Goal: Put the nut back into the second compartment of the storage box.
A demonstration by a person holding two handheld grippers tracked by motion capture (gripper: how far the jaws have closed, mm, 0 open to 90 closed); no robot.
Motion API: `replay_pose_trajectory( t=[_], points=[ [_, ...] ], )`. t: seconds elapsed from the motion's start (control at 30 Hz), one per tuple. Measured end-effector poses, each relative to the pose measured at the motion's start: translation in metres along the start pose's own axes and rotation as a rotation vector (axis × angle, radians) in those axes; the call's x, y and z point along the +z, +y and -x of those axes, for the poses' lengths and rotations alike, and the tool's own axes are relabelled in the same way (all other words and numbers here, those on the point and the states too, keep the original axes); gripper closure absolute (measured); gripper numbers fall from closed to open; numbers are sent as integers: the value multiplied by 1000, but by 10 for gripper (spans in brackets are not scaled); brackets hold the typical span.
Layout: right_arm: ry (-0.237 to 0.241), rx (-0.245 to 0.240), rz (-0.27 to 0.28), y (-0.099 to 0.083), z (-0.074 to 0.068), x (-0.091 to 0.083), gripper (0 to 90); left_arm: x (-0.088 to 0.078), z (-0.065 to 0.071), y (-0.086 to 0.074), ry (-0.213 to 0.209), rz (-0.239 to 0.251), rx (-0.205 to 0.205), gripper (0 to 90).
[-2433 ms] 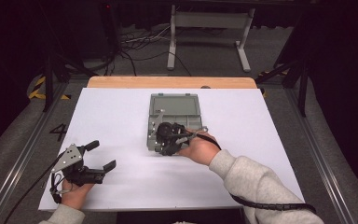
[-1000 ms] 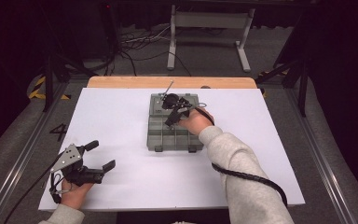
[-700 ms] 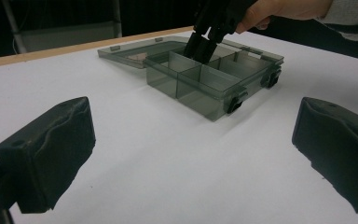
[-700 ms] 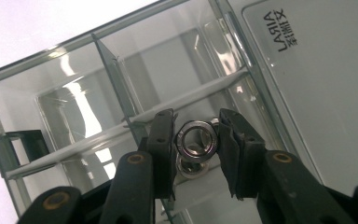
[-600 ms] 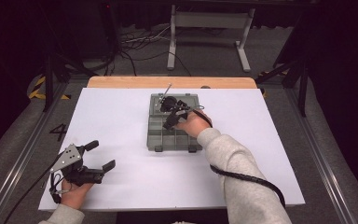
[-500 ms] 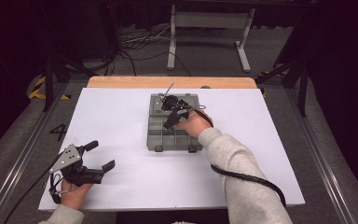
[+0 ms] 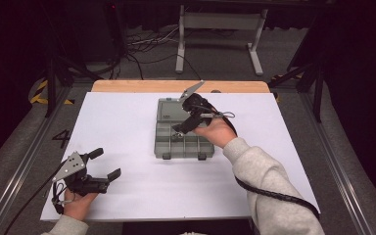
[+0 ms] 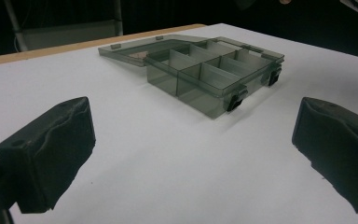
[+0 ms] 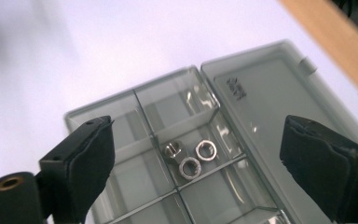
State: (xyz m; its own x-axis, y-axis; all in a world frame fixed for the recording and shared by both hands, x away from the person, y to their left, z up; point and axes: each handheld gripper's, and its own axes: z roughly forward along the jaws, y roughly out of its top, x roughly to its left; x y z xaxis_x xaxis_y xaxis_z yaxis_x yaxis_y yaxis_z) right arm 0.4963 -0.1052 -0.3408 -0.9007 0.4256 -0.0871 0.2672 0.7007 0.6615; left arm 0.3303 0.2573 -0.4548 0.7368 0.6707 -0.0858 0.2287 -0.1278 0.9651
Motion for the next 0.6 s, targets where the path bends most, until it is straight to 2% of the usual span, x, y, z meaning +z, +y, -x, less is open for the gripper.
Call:
replay_pose_trajectory(
  t=[0.1,0.23,0.37,0.53,0.6],
  points=[
    [-8,-9,62,-5,-5,-14,32,0,0,0,-1,0,-3,1],
    [-28,-22,208,-20,-11,-36,1,-1,0,0,5,3,-3,1],
    [-57,-21,321,-39,-17,-52,0,-1,1,1,1,7,1,1],
    [-66,9,397,-65,-22,-68,0,0,2,2,-5,9,9,1],
    [-89,11,424,-75,-24,-74,0,-1,2,2,-6,15,7,1]
  ],
)
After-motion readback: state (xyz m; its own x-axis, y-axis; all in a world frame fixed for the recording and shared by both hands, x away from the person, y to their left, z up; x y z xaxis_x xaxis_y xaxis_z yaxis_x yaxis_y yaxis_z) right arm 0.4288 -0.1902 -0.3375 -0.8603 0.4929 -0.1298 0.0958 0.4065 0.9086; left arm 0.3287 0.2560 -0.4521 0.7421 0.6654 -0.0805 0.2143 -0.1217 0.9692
